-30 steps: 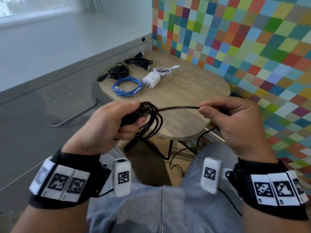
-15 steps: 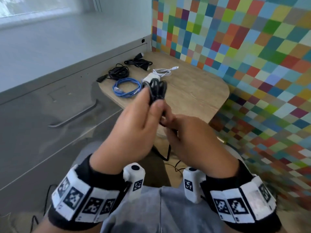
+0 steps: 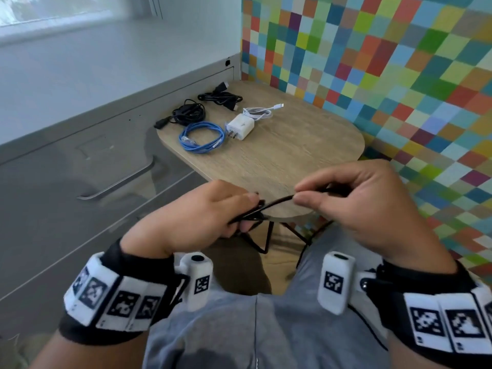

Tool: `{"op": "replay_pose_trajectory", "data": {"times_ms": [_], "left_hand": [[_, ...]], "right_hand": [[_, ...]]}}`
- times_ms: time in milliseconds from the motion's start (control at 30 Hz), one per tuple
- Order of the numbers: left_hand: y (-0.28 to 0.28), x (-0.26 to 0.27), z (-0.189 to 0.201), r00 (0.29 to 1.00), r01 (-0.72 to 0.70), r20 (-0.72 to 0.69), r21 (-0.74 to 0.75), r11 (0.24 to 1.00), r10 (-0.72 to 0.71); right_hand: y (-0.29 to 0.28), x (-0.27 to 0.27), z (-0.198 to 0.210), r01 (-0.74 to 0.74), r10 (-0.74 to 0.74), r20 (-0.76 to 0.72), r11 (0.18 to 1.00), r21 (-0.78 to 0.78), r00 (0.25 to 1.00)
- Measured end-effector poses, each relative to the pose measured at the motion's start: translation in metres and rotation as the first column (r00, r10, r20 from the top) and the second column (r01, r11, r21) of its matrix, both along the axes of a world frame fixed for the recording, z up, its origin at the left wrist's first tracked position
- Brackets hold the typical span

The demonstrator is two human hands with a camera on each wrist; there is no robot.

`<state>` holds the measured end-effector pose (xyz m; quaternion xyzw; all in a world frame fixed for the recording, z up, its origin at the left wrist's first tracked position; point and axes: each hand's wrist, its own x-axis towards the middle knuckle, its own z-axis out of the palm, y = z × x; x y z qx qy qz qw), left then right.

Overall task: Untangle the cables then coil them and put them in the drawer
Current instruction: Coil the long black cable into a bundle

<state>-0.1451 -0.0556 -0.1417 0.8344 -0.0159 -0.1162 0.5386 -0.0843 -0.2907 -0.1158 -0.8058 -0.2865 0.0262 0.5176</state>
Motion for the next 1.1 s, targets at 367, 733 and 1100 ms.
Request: {"op": "replay_pose_trajectory", "data": {"times_ms": [367,733,1100], "left_hand": [[0.000,-0.003,0.017,0.977,0.140,0.194,-0.890,0.435,0.082],[-0.040,0.003,-0.007,0.716,-0.371,0.696,0.325,0.870,0.046],[-0.021,0.003,0.001,0.974,-0.028,0.221,0.296,0.955,-0.040]], "right_hand": [[0.001,0.027,-0.036,0.293,-0.294,-0.013,0.955,-0.040,0.956],[0.048,-0.017,-0.021,-0.028,0.102,0.159,0.910,-0.414,0.982],[0.013,-0.007,-0.001,-0.096,0.087,-0.088,0.990,-0.107,0.992]]}}
